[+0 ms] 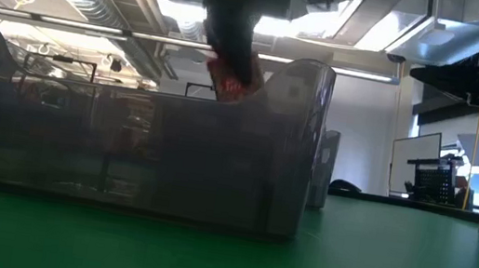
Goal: Sort spices by type
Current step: Put the red seasoning can into the middle gray bin
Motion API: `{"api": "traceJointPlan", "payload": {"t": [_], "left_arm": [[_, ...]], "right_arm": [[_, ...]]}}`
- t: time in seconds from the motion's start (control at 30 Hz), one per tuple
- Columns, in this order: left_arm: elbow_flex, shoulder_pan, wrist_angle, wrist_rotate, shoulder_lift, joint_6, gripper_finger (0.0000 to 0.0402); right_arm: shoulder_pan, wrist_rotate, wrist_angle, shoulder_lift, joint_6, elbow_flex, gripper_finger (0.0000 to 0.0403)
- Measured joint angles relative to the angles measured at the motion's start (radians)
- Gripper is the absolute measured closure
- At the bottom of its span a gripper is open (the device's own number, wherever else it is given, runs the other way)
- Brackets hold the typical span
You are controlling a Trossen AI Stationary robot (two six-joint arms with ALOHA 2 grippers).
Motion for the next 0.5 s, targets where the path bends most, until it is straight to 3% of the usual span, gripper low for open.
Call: {"api": "traceJointPlan", "payload": {"t": [0.5], "left_arm": [[-0.001,0.054,-0.081,-0.002,0.128,0.017,0.0181]], "right_arm": [[0.0,0.001,-0.013,0.0,0.021,0.0,0.0397]]}}
